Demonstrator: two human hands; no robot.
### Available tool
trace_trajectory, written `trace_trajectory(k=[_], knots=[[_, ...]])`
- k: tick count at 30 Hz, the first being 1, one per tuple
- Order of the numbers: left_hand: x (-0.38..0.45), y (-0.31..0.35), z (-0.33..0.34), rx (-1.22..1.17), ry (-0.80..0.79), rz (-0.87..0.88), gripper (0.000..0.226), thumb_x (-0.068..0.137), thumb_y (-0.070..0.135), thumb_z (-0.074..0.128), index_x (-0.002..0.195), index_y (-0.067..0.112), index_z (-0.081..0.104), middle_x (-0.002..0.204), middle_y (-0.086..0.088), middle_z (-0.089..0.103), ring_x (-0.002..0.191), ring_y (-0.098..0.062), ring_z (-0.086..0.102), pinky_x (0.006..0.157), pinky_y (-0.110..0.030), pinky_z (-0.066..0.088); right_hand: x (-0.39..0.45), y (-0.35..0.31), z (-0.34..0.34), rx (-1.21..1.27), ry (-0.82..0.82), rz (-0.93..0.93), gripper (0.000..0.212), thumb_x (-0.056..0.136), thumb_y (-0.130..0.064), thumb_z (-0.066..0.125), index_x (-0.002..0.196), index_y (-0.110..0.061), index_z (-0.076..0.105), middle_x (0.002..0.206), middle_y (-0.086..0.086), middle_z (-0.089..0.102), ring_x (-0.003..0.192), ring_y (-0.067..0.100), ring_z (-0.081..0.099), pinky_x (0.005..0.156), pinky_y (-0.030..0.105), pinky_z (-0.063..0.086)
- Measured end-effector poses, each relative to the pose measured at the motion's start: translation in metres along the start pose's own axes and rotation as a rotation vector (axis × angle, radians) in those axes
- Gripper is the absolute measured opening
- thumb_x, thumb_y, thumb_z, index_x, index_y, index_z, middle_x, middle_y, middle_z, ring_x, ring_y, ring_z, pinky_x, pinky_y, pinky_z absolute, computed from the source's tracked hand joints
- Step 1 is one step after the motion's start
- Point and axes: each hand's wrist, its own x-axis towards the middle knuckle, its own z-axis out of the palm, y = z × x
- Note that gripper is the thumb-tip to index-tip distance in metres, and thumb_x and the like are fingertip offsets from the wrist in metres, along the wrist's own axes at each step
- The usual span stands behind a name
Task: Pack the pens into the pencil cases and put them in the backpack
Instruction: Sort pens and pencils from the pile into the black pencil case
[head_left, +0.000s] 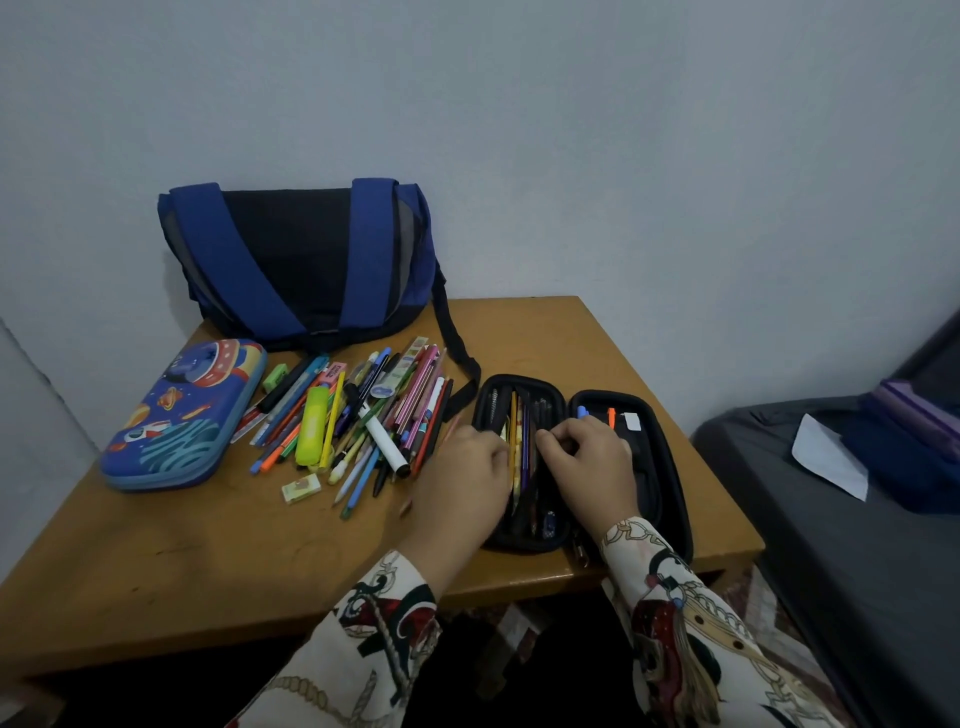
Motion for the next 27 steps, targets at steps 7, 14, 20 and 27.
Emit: trace_trajectory(k=[7,14,20,27], knots=[[0.007,-0.022,-0.025,0.556,0.006,-0.098,0.024,0.096,0.008,0.047,0.114,0.010,0.062,0.111,-0.009,0.061,0.107,-0.027,0.055,0.080,-0.033,0.049,0.000,-0.001,-0.001,-0.003,-0.014,0.015,0.030,0.093,-0.030,0.060,0.064,-0.022,0.055,0.073,-0.007,0.054,0.078,0.008,0.050,0.089,0.032,0.029],[0.008,-0.026,-0.015,0.709,-0.058,-0.126,0.023,0.095,0.006,0.047,0.109,0.009,0.066,0.108,-0.010,0.062,0.110,-0.029,0.050,0.080,-0.034,0.048,0.000,-0.001,-0.001,-0.004,-0.007,0.007,0.028,0.093,-0.029,0.061,0.067,-0.018,0.059,0.073,-0.006,0.054,0.077,0.008,0.050,0.087,0.031,0.030],[0.012,-0.030,-0.017,0.675,-0.064,-0.111,0.022,0.094,0.006,0.048,0.104,0.010,0.067,0.103,-0.009,0.065,0.108,-0.028,0.053,0.079,-0.035,0.048,0.000,-0.001,-0.001,-0.005,-0.007,0.007,0.029,0.093,-0.029,0.061,0.068,-0.015,0.060,0.074,-0.005,0.055,0.077,0.007,0.049,0.087,0.031,0.030],[0.019,-0.012,-0.022,0.371,0.034,-0.078,0.028,0.093,0.028,0.051,0.069,0.016,0.056,0.065,0.001,0.052,0.064,-0.019,0.051,0.050,-0.027,0.040,0.001,0.000,0.001,-0.004,0.001,0.001,0.029,0.093,-0.029,0.061,0.067,-0.016,0.059,0.073,-0.005,0.055,0.078,0.010,0.050,0.085,0.031,0.029]])
